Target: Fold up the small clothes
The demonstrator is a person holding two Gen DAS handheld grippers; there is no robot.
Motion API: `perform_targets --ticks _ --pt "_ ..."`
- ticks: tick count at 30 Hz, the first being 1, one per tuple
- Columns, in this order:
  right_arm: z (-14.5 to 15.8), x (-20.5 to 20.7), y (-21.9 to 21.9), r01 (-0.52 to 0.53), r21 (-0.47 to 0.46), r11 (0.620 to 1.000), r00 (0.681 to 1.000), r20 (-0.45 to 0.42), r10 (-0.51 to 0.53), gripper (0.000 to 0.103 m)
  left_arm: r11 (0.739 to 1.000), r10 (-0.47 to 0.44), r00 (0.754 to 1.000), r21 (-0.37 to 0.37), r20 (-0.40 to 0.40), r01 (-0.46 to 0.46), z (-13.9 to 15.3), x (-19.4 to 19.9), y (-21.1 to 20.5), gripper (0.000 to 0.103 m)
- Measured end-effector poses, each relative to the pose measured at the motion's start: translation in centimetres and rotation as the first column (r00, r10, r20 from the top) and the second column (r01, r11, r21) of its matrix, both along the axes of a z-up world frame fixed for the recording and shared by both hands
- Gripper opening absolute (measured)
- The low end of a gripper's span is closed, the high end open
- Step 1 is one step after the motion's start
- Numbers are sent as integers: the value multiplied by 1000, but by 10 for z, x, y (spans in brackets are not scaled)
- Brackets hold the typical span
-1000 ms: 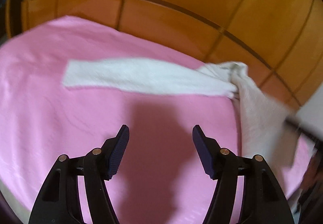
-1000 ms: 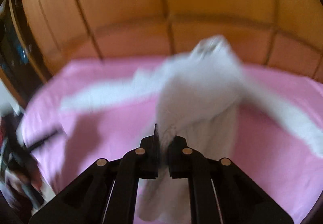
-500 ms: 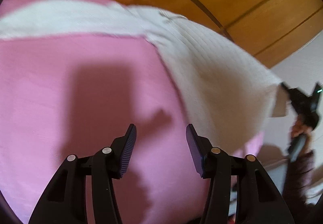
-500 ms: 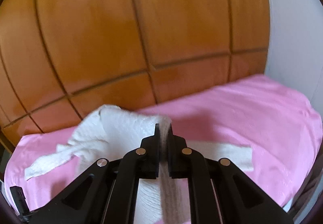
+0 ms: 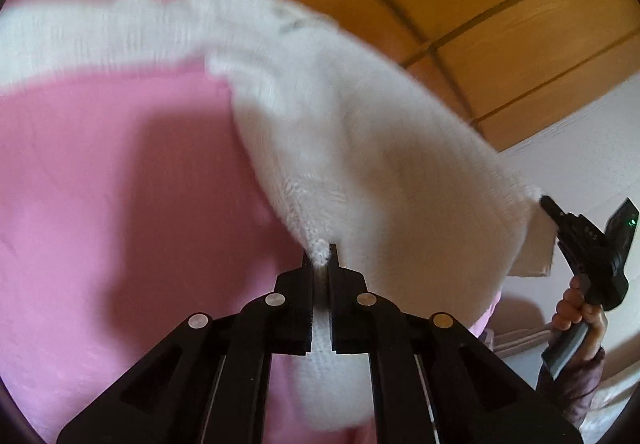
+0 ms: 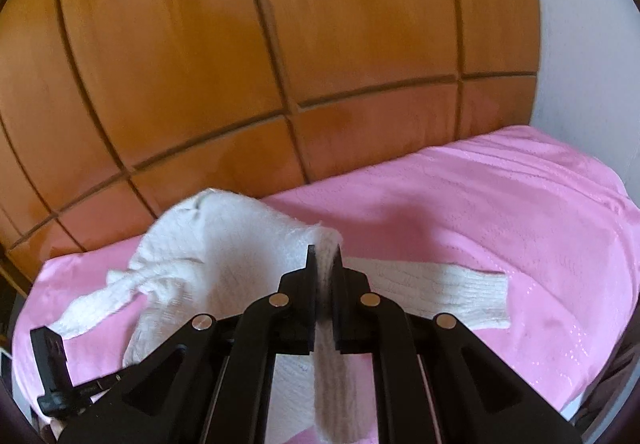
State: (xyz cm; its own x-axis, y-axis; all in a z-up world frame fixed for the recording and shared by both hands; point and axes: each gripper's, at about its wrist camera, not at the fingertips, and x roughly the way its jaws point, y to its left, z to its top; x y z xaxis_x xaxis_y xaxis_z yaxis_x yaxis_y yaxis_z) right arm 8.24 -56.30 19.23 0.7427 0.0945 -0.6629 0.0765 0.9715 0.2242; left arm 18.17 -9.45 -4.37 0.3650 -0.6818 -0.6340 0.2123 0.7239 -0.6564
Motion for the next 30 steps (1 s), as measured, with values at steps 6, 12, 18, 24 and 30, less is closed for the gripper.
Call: perform_targets --ticks 6,12,18,24,30 --pt "45 -30 25 -143 143 979 986 105 129 5 997 71 987 -29 145 -68 84 -13 83 3" --pt "52 -80 37 -243 246 938 967 134 216 5 988 152 969 -50 197 -145 147 -49 164 3" --pt "-23 -131 51 -246 220 944 957 -101 273 0 989 138 976 36 170 -146 136 -104 189 3" --pt "-118 -149 50 -130 249 960 910 -354 215 4 968 119 992 218 41 -125 57 -118 170 6" --pt "-156 -144 69 -109 386 916 865 -418 278 43 963 241 969 136 -52 -232 16 -124 203 47"
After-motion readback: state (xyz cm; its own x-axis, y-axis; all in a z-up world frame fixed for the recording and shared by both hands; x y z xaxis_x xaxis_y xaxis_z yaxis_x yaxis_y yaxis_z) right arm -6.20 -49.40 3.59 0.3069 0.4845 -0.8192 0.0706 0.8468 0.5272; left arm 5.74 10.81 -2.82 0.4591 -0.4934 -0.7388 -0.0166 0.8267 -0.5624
